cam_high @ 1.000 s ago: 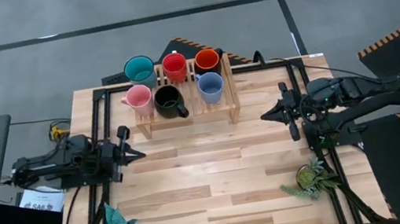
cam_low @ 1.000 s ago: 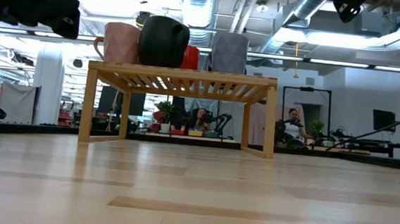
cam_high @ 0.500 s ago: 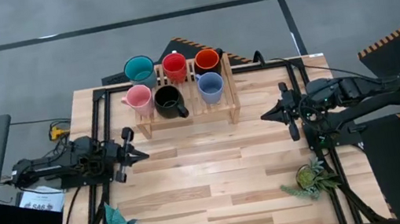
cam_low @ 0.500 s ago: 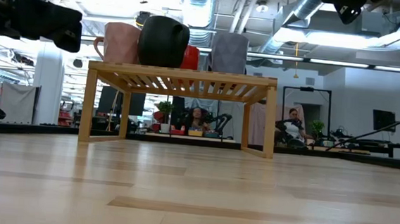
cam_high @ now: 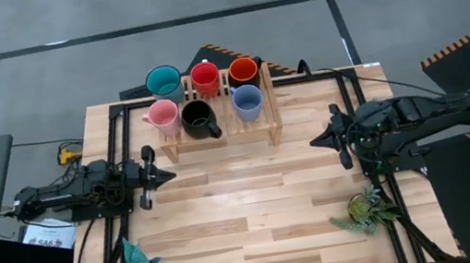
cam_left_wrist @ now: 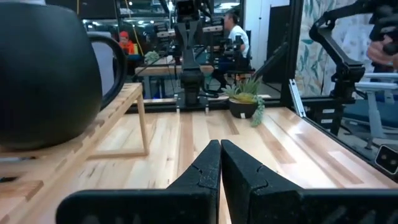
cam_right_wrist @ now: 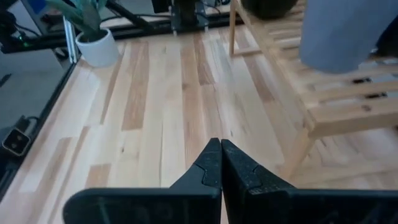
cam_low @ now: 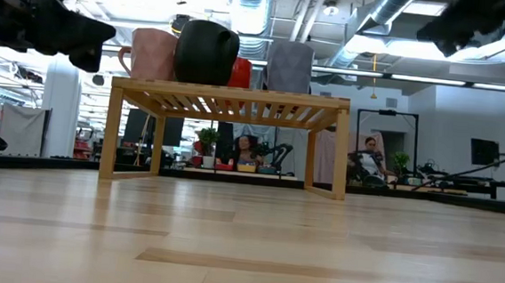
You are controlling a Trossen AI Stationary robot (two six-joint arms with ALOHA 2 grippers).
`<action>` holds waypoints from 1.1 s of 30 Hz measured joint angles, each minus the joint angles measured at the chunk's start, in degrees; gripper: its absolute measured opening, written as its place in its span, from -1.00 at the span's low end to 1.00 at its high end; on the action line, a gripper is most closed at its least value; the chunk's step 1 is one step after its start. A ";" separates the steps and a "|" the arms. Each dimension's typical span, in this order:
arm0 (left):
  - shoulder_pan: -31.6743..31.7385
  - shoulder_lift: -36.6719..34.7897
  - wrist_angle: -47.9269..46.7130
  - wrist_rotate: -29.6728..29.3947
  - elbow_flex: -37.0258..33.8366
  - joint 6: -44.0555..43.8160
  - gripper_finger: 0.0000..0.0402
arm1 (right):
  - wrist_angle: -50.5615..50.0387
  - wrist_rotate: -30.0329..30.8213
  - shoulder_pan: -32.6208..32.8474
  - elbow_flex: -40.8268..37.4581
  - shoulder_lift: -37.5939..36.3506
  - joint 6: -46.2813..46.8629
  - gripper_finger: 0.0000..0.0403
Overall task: Place coffee mugs
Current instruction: Return to Home Position
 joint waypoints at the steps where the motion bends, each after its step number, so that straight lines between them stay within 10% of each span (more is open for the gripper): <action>1: 0.00 0.00 -0.15 0.00 -0.02 -0.60 -1.00 | 0.55 -0.31 0.00 -1.27 -0.81 0.01 -0.91; 33: 0.00 0.13 -5.13 -2.54 -0.04 -3.26 -1.00 | 30.16 -4.37 -1.40 -38.21 -33.15 -3.69 -0.90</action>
